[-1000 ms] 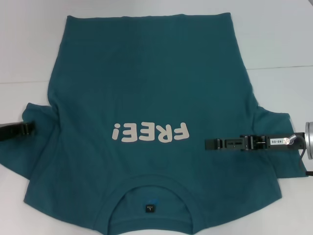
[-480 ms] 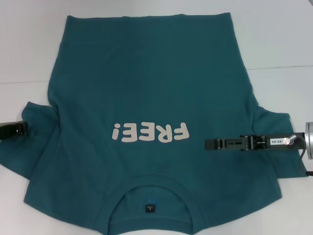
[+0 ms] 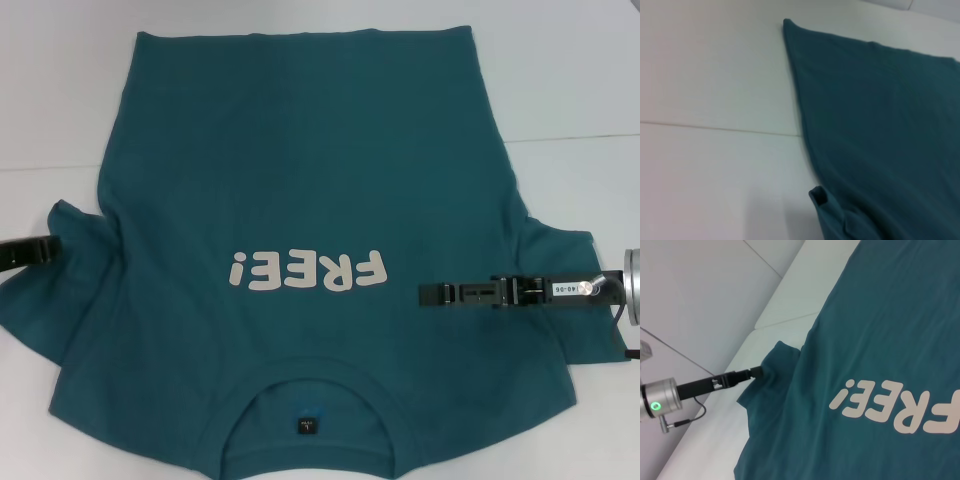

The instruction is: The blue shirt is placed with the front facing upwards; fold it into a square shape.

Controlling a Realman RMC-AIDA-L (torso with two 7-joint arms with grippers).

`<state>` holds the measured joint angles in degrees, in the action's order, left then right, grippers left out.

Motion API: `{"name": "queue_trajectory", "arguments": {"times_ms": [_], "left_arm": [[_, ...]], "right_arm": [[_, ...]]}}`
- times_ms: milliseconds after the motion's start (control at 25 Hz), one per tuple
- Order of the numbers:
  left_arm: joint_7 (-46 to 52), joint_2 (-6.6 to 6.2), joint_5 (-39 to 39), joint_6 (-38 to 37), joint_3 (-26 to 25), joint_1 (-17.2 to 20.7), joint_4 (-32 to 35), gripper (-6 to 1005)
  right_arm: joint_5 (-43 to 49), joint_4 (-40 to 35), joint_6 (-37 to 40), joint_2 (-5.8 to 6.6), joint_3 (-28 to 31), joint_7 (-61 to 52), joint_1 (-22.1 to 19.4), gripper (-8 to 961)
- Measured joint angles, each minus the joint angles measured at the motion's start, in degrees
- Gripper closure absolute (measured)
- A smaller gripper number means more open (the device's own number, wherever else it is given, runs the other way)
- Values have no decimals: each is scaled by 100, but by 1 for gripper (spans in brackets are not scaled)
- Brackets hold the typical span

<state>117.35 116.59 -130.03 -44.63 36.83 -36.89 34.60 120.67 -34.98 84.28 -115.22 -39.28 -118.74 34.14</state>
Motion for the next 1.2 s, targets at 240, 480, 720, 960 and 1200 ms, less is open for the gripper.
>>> {"name": "queue_trajectory", "arguments": {"times_ms": [240, 480, 720, 960, 1200], "left_arm": [[305, -59, -52, -614, 5, 68, 333, 999], [864, -45, -366, -1229, 71, 45, 785, 999], [1272, -34, -504, -1654, 79, 18, 1218, 998], [1450, -68, -760, -1759, 86, -62, 1338, 998], [1829, -156, -1193, -1679, 80, -209, 1373, 998]], "right_arm": [[0, 0, 0, 0, 0, 0, 3, 29], [1, 0, 1, 0, 0, 0, 11, 29], [0, 0, 1, 0, 0, 7, 14, 28], [0, 0, 0, 0, 0, 7, 14, 28], [0, 0, -77, 7, 0, 23, 3, 28]]}}
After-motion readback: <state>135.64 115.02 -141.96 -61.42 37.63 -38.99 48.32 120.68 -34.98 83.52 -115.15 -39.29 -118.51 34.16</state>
